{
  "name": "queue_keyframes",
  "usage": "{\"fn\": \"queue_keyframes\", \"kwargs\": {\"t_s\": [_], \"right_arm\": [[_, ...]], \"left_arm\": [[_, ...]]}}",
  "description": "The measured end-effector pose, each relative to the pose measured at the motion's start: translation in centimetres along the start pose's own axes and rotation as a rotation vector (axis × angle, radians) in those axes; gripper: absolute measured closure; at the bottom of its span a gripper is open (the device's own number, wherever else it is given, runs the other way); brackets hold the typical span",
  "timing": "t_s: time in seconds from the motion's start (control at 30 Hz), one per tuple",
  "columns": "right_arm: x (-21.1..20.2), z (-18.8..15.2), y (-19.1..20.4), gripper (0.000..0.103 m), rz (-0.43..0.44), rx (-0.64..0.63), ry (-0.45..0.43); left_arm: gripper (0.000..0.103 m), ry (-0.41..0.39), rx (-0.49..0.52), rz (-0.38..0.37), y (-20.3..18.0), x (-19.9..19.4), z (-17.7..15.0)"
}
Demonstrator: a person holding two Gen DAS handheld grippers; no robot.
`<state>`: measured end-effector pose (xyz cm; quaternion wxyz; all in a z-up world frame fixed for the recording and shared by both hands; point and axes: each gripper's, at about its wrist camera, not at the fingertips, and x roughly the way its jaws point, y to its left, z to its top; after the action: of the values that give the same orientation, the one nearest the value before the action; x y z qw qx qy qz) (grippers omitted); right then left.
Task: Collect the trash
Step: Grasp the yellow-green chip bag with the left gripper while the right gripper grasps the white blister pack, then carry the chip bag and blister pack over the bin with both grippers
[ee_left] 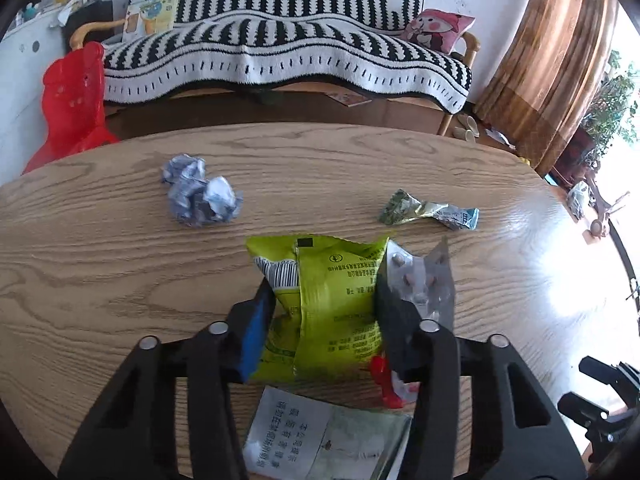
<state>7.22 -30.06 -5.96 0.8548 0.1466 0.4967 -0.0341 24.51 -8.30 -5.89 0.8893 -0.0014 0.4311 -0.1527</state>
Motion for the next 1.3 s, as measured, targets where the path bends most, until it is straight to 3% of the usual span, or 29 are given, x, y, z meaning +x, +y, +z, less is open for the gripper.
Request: {"fn": "queue_keyframes", "kwargs": {"t_s": [0.3, 0.5, 0.57, 0.63, 0.67, 0.7, 0.77, 0.83, 1.07, 1.17, 1.3], "right_arm": [[2.8, 3.6, 7.4, 0.021, 0.137, 0.006, -0.005], [6.6, 6.9, 12.1, 0.023, 0.110, -0.005, 0.018], [8.0, 7.4, 12.6, 0.030, 0.089, 0.001, 0.048], [9.1, 7.7, 13.0, 0.047, 0.087, 0.011, 0.072], [9.1, 7.8, 13.2, 0.051, 0.065, 0.002, 0.058], [9.2, 7.9, 13.3, 0.069, 0.060, -0.003, 0.064], [9.0, 8.0, 13.5, 0.086, 0.061, -0.003, 0.060], [8.0, 8.2, 13.7, 0.086, 0.053, -0.031, 0.038], [1.7, 7.7, 10.5, 0.086, 0.033, -0.048, -0.055], [-1.1, 6.4, 7.2, 0.086, 0.004, -0.033, -0.083], [-5.0, 3.0, -0.3, 0.086, -0.054, 0.039, -0.109]], "left_arm": [[0.058, -0.082, -0.085, 0.034, 4.5, -7.0, -0.4], [0.058, -0.071, -0.090, 0.054, 6.1, -9.3, -2.0], [0.058, -0.062, -0.076, 0.065, 6.3, -9.5, -2.4], [0.058, -0.050, -0.063, 0.077, 6.7, -9.4, -2.6], [0.058, -0.045, -0.062, 0.079, 6.9, -9.3, -2.7], [0.058, -0.040, -0.061, 0.079, 6.9, -9.2, -2.8], [0.058, -0.035, -0.059, 0.080, 7.0, -9.2, -2.8], [0.058, -0.033, -0.058, 0.080, 6.8, -9.2, -2.9], [0.058, -0.041, -0.016, 0.040, 3.0, -10.0, -2.8], [0.058, -0.048, 0.017, 0.002, 0.1, -10.6, -3.2], [0.058, -0.048, 0.085, -0.058, -5.3, -11.1, -4.0]]}}
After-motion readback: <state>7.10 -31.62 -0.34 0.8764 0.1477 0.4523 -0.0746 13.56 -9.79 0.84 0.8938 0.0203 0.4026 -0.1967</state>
